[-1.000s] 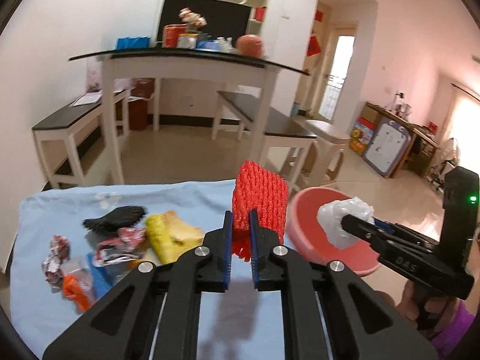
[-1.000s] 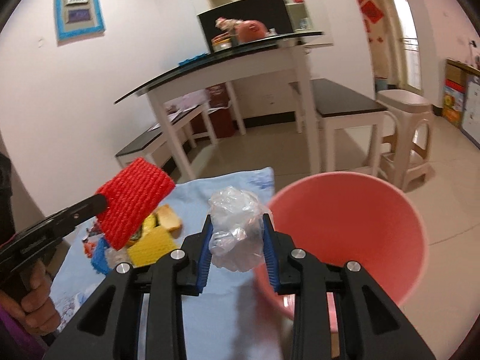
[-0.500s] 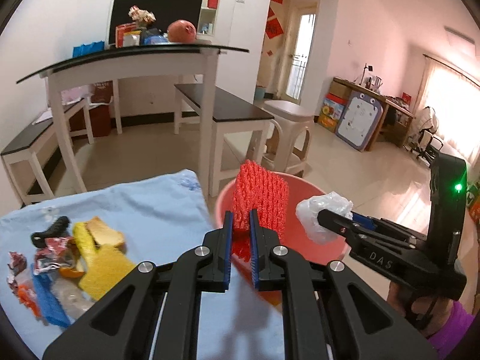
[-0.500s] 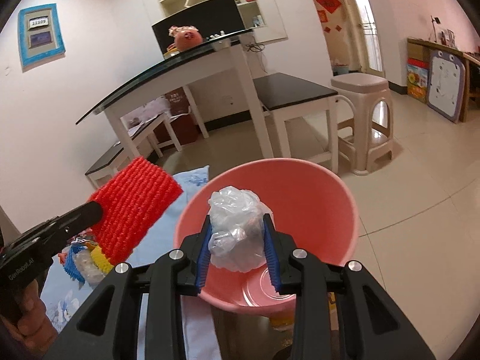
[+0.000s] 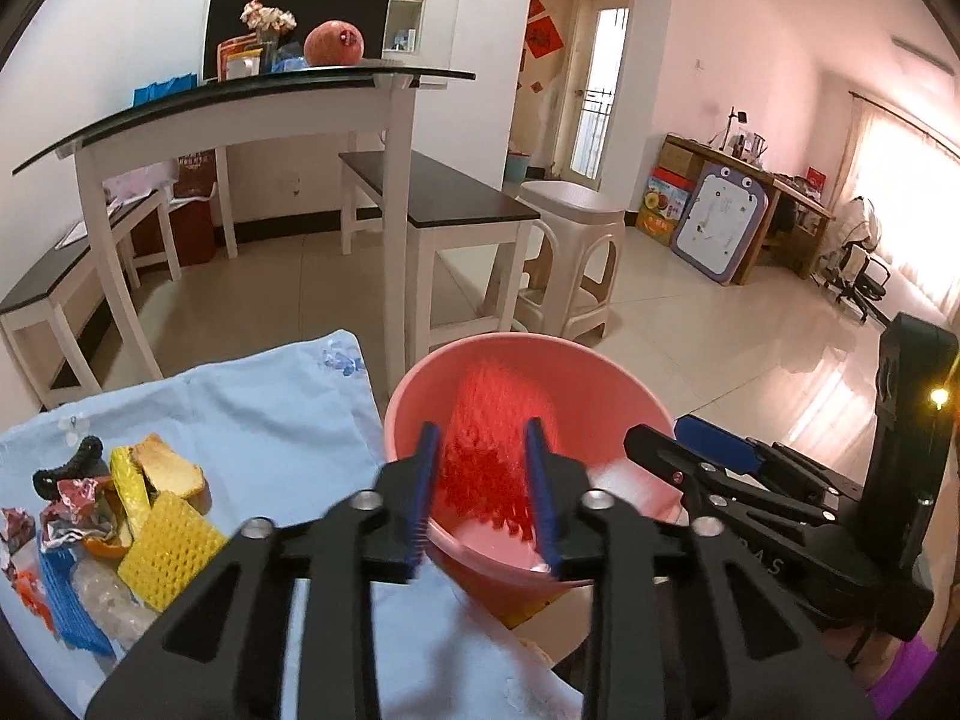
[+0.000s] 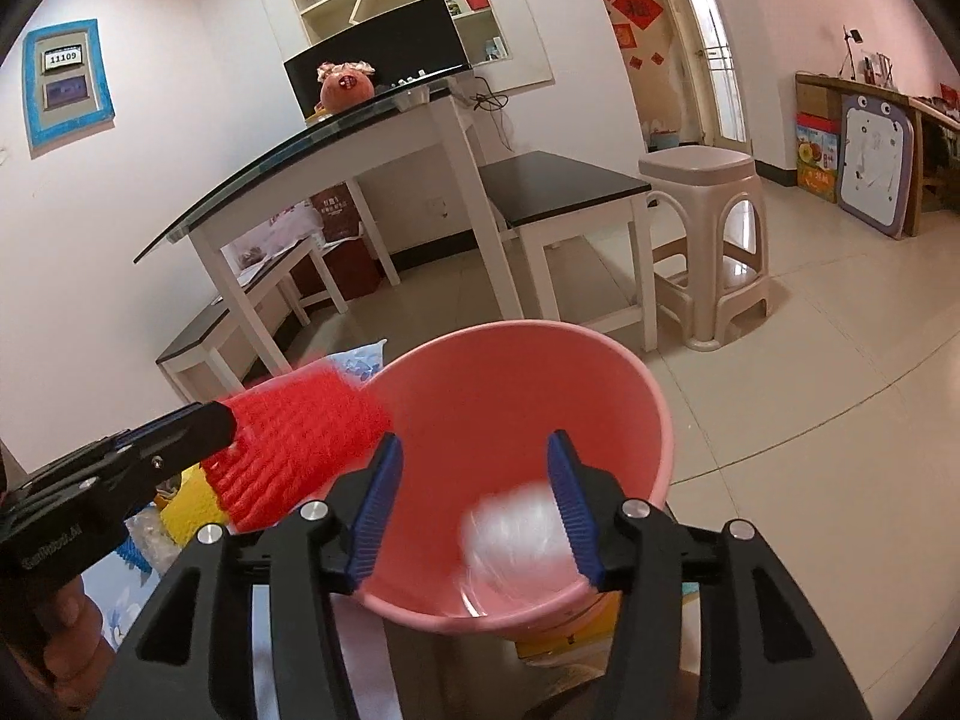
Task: Collect trash
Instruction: 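Carry both items over the pink bucket and open both tools to drop them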
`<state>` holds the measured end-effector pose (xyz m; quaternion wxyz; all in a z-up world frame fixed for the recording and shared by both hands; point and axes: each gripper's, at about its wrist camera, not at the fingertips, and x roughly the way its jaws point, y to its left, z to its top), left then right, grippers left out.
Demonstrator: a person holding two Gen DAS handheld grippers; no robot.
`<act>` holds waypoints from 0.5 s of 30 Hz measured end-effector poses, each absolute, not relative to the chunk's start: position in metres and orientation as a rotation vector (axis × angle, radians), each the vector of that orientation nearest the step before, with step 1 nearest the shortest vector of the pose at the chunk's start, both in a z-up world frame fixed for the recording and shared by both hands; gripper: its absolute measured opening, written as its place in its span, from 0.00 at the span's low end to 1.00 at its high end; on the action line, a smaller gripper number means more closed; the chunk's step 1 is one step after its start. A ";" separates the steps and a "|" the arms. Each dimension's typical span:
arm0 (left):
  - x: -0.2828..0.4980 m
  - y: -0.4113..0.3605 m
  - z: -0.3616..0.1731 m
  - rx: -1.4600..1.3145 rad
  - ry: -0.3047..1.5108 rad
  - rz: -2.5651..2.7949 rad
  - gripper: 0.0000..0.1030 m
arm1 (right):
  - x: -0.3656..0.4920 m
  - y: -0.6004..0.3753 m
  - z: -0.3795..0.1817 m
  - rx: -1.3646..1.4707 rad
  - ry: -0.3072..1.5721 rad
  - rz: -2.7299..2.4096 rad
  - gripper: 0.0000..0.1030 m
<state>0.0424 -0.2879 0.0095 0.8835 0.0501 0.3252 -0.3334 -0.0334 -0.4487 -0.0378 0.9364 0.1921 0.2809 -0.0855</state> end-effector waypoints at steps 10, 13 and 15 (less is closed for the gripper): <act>0.041 -0.277 0.017 0.074 0.662 -0.696 0.34 | -0.041 -0.444 -0.032 0.388 0.561 -0.171 0.51; 0.038 -0.270 0.018 0.064 0.660 -0.683 0.34 | -0.044 -0.438 -0.028 0.380 0.553 -0.157 0.54; 0.036 -0.266 0.017 0.062 0.661 -0.669 0.34 | -0.045 -0.433 -0.027 0.376 0.553 -0.143 0.54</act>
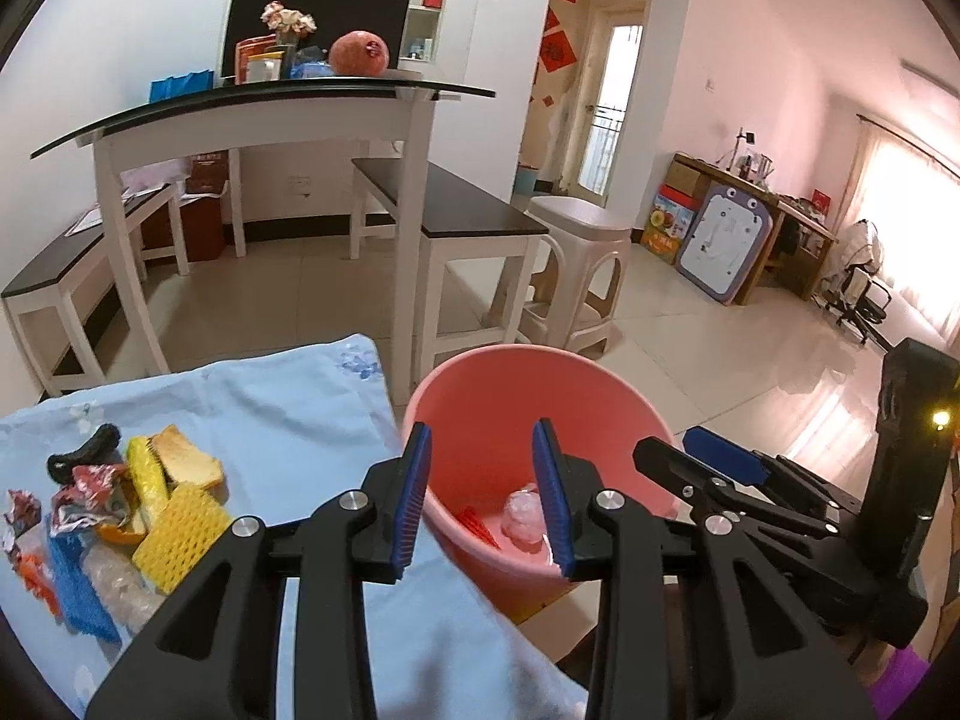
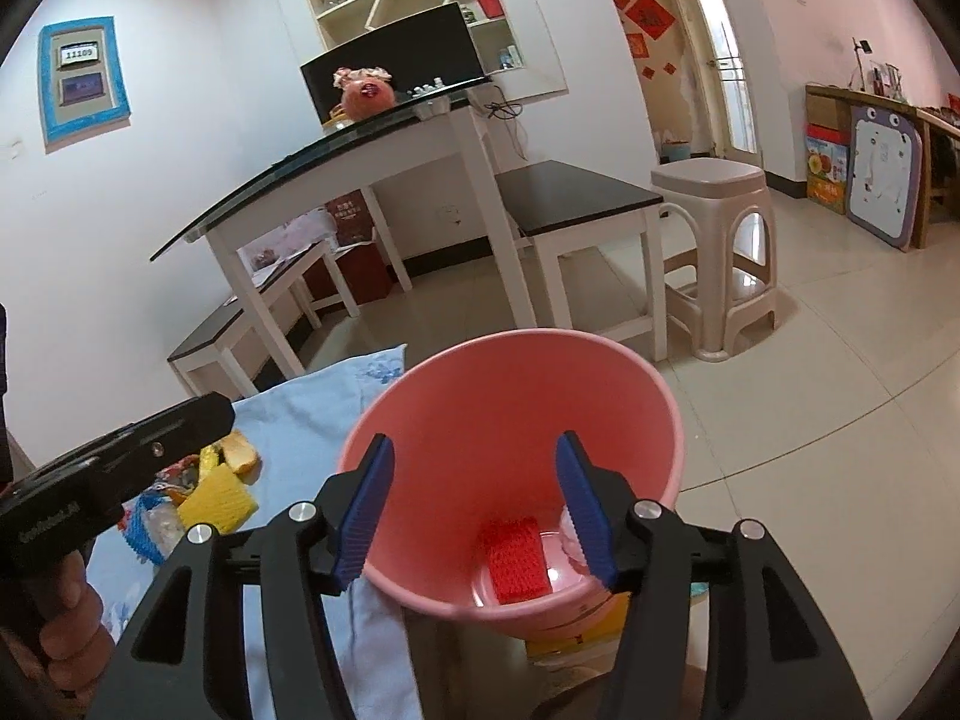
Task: Collect trash
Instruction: 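Carry both items over the pink bucket and open both tools to drop them, then grasp the blue foam net with the right tool while the left tool approaches the orange wrapper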
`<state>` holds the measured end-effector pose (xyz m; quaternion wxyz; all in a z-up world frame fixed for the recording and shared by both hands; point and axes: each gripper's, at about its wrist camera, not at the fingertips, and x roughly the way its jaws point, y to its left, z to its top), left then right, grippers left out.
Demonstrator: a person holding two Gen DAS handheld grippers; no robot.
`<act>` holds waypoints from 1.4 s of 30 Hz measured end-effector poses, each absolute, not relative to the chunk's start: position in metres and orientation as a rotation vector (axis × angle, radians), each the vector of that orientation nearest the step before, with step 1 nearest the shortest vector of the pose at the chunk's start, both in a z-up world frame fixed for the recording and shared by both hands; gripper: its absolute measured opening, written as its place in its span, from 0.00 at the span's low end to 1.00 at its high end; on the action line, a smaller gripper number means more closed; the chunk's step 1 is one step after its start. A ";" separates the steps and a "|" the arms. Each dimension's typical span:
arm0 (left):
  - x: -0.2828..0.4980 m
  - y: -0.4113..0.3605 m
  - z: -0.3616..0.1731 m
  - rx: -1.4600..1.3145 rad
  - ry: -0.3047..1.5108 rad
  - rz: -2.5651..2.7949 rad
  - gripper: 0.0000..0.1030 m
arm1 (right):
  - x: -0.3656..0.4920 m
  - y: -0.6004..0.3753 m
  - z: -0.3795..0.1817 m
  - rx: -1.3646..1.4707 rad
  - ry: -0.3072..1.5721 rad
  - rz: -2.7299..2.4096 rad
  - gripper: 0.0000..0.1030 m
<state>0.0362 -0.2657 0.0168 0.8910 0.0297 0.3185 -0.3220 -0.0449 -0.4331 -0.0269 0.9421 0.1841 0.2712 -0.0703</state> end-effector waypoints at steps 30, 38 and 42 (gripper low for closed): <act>0.012 -0.107 0.005 -0.006 0.619 -0.294 0.34 | -0.014 -0.306 -0.016 0.275 0.620 0.046 0.59; 0.014 -0.042 -0.014 -0.095 0.658 -0.167 0.34 | 0.002 -0.276 -0.024 0.253 0.657 0.096 0.60; 0.018 -0.007 -0.024 -0.134 0.671 -0.116 0.34 | 0.010 -0.260 -0.029 0.230 0.675 0.117 0.62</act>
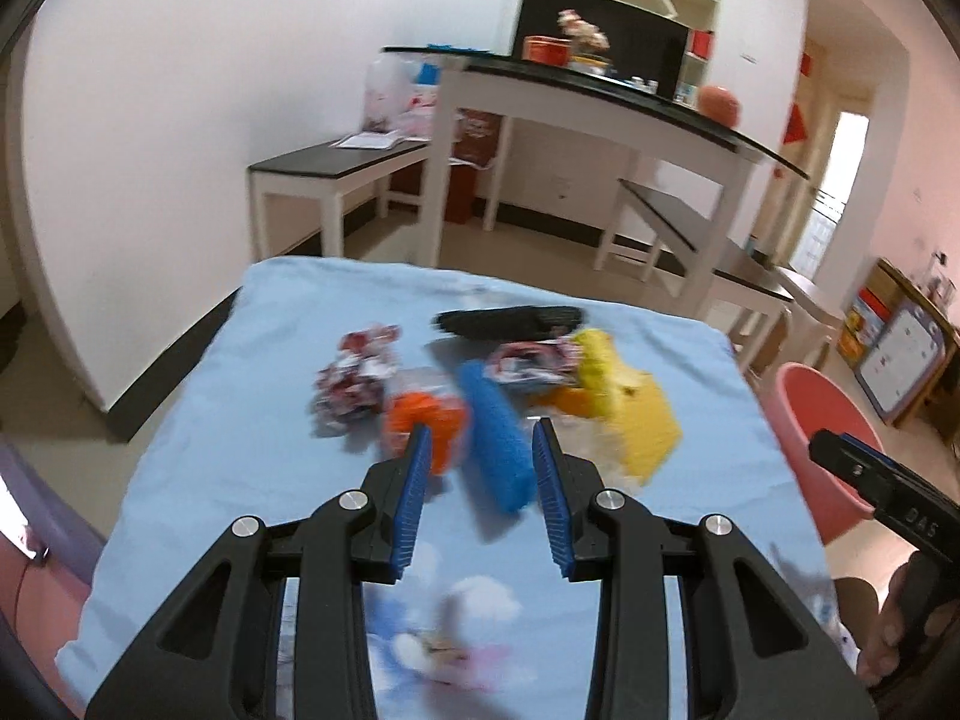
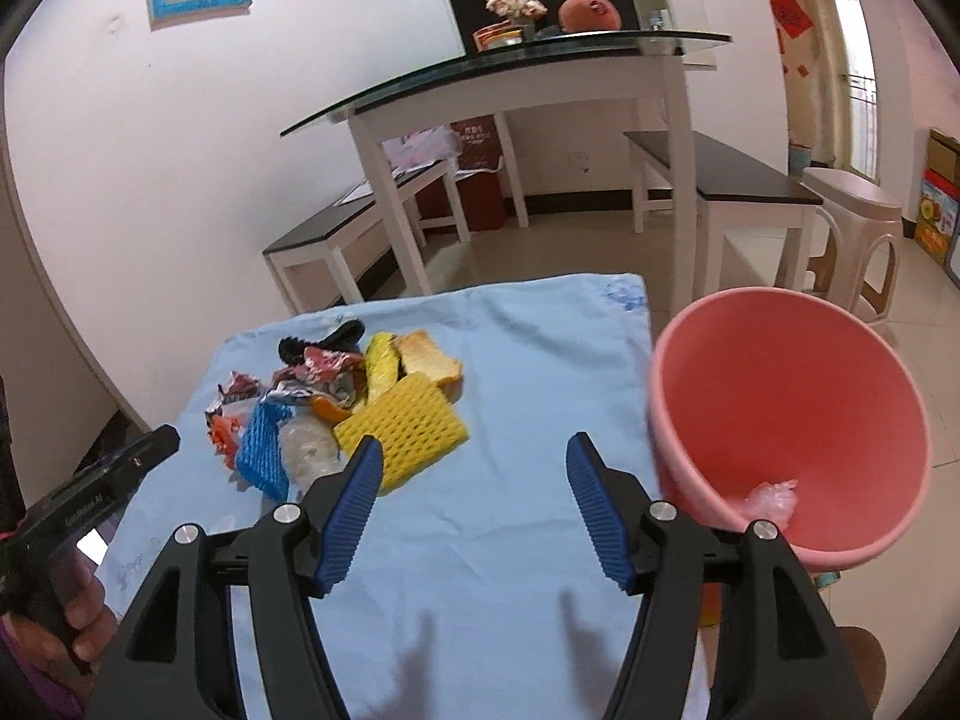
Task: Collect trash
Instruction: 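Grasp the blue foam net with the right tool while the left tool approaches the orange wrapper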
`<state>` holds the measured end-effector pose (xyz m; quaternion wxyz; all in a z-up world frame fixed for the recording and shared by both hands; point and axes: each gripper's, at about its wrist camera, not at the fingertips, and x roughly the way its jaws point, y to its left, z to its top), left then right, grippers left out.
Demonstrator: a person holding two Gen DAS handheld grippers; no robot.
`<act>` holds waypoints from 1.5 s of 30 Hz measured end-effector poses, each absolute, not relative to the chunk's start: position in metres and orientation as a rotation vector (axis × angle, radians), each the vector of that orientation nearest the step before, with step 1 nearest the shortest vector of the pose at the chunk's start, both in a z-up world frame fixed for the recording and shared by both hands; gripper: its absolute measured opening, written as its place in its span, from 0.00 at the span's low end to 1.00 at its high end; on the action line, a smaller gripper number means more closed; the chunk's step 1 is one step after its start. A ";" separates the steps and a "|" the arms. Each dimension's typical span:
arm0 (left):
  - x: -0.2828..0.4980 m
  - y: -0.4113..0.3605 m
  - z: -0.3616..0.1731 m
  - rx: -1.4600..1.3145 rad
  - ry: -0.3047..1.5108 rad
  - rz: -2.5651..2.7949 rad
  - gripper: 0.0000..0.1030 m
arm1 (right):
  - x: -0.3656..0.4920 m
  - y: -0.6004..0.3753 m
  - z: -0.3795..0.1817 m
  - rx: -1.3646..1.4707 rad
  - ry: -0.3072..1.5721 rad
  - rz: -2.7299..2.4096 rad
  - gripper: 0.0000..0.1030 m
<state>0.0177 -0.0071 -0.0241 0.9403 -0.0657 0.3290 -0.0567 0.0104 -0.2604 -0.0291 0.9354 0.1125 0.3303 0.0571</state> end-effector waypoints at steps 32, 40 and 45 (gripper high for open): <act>0.070 0.029 -0.075 -0.261 0.841 -0.065 0.34 | 0.056 -0.174 -0.027 0.174 0.682 0.409 0.64; 0.056 0.052 -0.065 -0.326 0.798 -0.066 0.34 | 0.072 -0.128 -0.035 0.136 0.746 0.525 0.55; 0.050 0.060 -0.054 -0.346 0.777 -0.071 0.34 | 0.081 -0.100 -0.054 0.079 0.824 0.534 0.38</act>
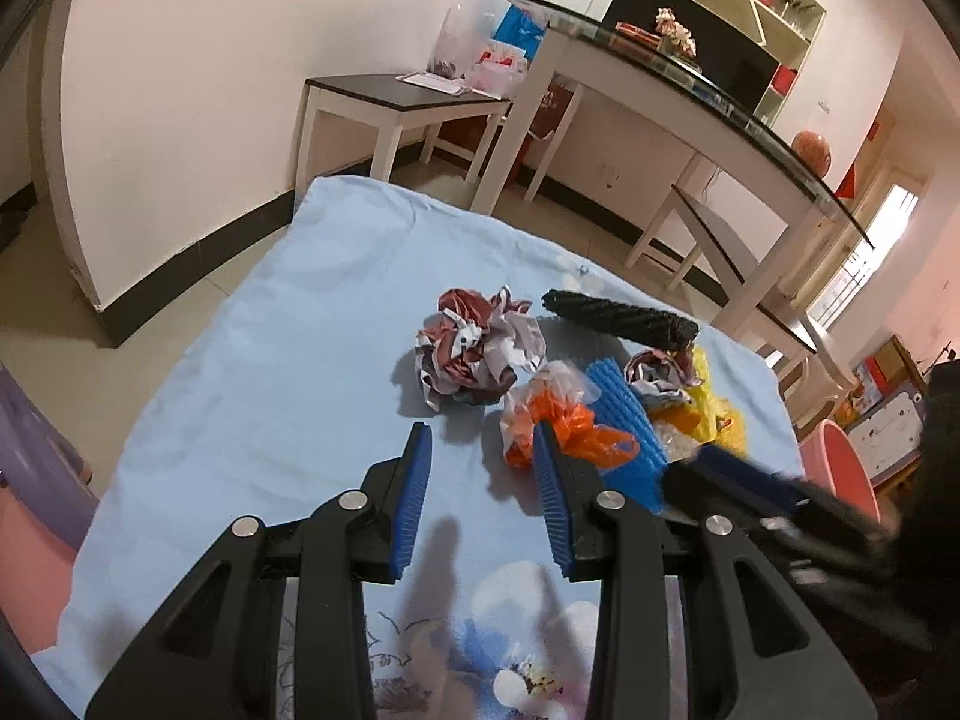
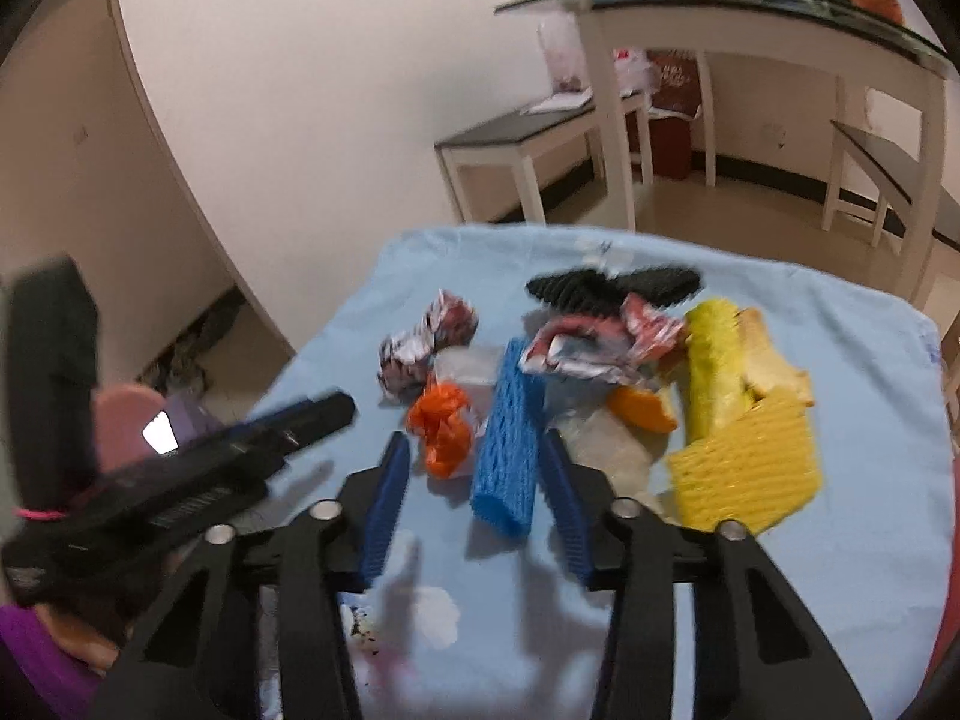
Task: Collect trash
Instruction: 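Grasp the blue foam net with the right tool while the left tool approaches the orange wrapper, then grasp the orange wrapper with the left tool while the right tool holds the blue net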
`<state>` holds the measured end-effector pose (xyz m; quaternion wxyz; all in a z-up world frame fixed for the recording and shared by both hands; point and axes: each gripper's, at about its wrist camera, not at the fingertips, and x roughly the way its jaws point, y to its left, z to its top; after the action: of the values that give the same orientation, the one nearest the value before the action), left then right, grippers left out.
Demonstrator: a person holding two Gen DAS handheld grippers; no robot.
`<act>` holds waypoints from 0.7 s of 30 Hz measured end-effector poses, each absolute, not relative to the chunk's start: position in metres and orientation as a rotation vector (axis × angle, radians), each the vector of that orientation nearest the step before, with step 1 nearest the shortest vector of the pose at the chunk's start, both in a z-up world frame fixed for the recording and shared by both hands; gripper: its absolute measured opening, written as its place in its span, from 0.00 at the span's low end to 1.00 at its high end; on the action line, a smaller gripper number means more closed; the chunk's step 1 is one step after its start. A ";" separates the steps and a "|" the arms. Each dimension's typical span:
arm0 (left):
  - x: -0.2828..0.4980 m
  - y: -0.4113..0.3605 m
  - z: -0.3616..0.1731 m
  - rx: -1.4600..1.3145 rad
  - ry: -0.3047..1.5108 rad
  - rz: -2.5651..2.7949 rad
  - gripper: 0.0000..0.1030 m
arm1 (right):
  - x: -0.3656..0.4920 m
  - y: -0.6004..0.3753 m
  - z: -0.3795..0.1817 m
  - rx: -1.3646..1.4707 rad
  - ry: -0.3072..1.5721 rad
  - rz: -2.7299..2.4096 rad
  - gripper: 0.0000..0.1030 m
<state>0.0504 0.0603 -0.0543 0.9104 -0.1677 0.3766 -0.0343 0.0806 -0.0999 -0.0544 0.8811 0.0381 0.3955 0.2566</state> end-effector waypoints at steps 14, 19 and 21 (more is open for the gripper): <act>0.073 0.035 -0.053 -0.348 0.823 -0.102 0.34 | 0.061 -0.136 -0.051 0.120 0.827 0.460 0.06; 0.092 0.036 -0.068 -0.442 0.889 -0.068 0.44 | 0.047 -0.153 -0.031 0.133 0.773 0.467 0.06; 0.095 0.035 -0.070 -0.466 0.903 -0.064 0.45 | 0.043 -0.159 -0.025 0.132 0.758 0.467 0.06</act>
<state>0.0949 0.0347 -0.0702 0.8732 -0.2231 0.4321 -0.0306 0.0433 -0.1592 -0.0250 0.9005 0.0637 0.3663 0.2258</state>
